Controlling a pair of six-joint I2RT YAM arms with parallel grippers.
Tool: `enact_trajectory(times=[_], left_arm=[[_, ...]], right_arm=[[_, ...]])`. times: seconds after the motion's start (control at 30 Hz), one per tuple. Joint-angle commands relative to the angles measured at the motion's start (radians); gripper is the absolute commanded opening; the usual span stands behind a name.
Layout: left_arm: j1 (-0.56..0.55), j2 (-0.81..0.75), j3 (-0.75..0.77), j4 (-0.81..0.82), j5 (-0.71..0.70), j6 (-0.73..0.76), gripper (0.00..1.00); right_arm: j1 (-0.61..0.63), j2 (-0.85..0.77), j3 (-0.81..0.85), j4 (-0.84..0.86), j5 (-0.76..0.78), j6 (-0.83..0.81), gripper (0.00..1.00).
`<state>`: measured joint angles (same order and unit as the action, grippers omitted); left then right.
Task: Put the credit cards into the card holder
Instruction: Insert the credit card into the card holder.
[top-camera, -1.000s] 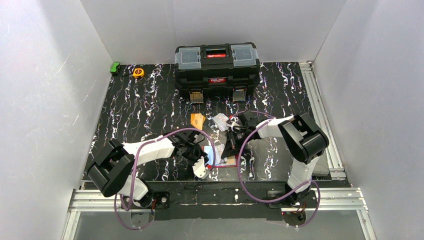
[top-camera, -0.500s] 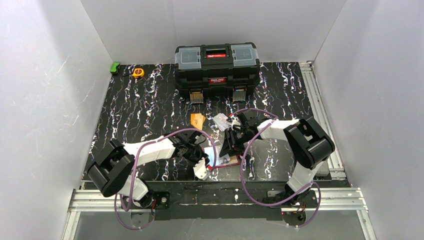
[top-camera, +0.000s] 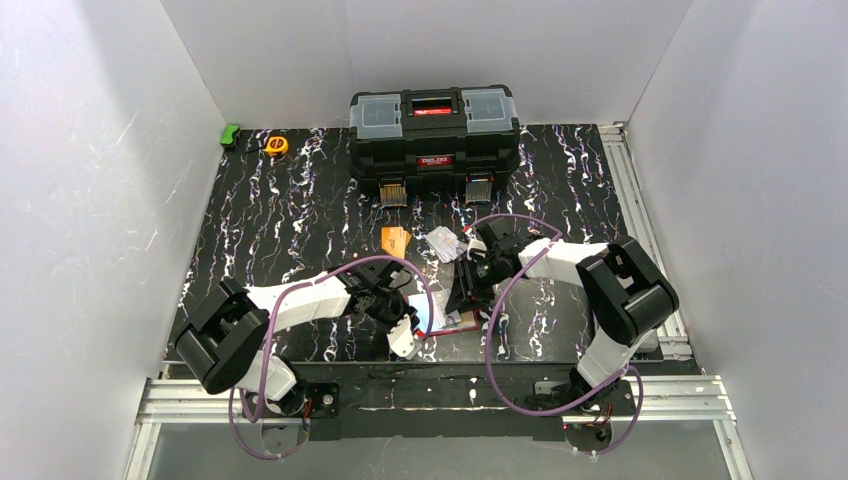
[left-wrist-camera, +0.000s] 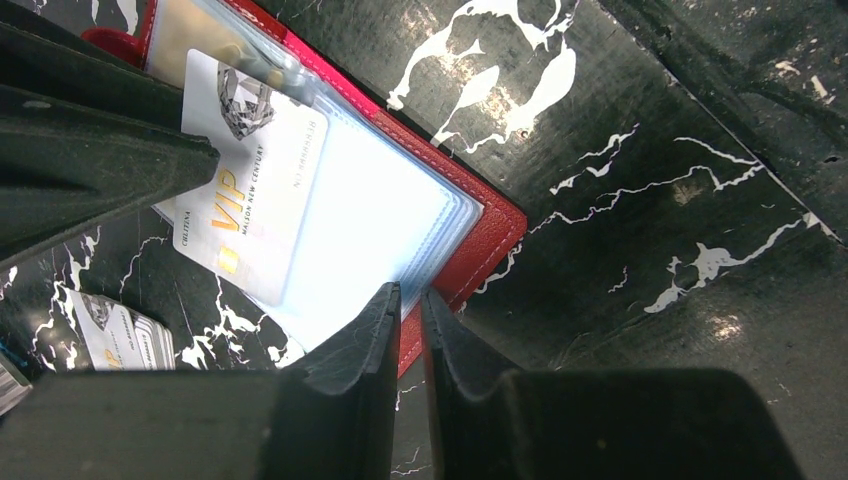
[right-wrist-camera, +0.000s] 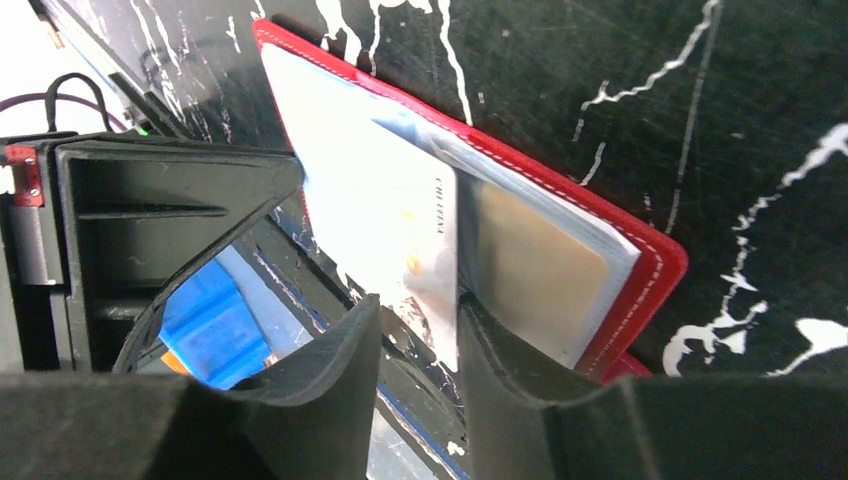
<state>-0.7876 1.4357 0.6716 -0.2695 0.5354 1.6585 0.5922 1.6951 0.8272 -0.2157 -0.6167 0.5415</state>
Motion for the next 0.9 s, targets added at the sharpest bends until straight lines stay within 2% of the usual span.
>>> enact_trajectory(times=[0.0, 0.2, 0.4, 0.7, 0.73, 0.8, 0.87], left_arm=[[-0.006, 0.004, -0.008, -0.078, 0.046, -0.023, 0.13], [-0.007, 0.001, -0.015, -0.076, 0.048, -0.023, 0.12], [-0.007, -0.005, -0.024, -0.075, 0.047, -0.018, 0.12], [-0.013, -0.005, -0.016, -0.077, 0.047, -0.026, 0.12], [-0.014, -0.002, -0.013, -0.077, 0.047, -0.030, 0.12], [-0.016, 0.000, -0.009, -0.077, 0.047, -0.035, 0.12], [-0.017, 0.004, -0.004, -0.077, 0.047, -0.038, 0.12]], right_arm=[[-0.004, 0.002, -0.041, -0.023, 0.103, -0.043, 0.38], [-0.005, 0.025, -0.073, 0.057, 0.050, 0.002, 0.15], [-0.019, 0.021, -0.131, 0.132, 0.019, 0.041, 0.01], [-0.026, 0.030, -0.143, 0.176, 0.001, 0.063, 0.01], [-0.022, 0.033, -0.140, 0.175, -0.001, 0.058, 0.03], [-0.008, 0.036, -0.129, 0.164, -0.012, 0.044, 0.14], [0.015, 0.039, -0.110, 0.133, 0.006, 0.024, 0.18]])
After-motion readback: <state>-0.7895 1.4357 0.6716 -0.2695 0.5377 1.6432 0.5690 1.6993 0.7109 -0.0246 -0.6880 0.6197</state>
